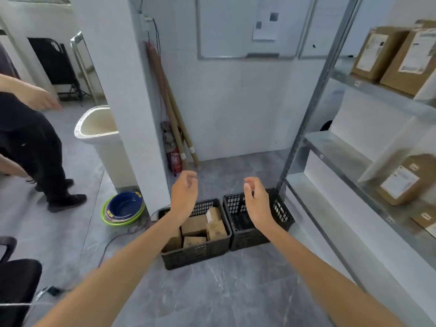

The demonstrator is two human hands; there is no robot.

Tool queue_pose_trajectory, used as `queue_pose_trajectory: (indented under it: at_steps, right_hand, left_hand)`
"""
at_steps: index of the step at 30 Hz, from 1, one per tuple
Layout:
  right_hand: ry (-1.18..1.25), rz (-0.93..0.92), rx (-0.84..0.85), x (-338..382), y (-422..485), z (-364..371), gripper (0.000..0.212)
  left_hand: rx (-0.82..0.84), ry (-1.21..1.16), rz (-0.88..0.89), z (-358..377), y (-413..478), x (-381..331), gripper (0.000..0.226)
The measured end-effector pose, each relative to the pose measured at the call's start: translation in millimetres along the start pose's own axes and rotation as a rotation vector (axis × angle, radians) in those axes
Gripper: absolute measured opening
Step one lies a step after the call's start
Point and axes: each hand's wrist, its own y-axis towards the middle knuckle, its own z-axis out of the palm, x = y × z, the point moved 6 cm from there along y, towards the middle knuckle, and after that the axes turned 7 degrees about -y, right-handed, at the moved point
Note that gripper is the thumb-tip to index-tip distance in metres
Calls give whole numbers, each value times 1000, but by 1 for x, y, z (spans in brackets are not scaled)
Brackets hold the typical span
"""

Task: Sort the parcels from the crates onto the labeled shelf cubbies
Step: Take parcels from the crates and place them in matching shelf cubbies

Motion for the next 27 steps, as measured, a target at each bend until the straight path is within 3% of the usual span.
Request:
queue_pose_trajectory:
  at_steps: [9, 17, 22, 27]
  right_hand:
    - [-90, 164, 220, -70, 90, 92, 25]
    - [-182, 407, 480, -202, 186, 190, 27]
    - [-269, 496, 644, -305, 210, 280, 32]
    - [-295, 590, 772, -439, 224, 395, 38]
  left_hand:
    - [87, 3, -253, 41, 83, 103, 18]
    - [116, 49, -484, 125, 174, 221, 16]
    - [203, 98, -628, 177, 205, 334, 24]
    - [294, 161, -769, 241, 233, 491, 36]
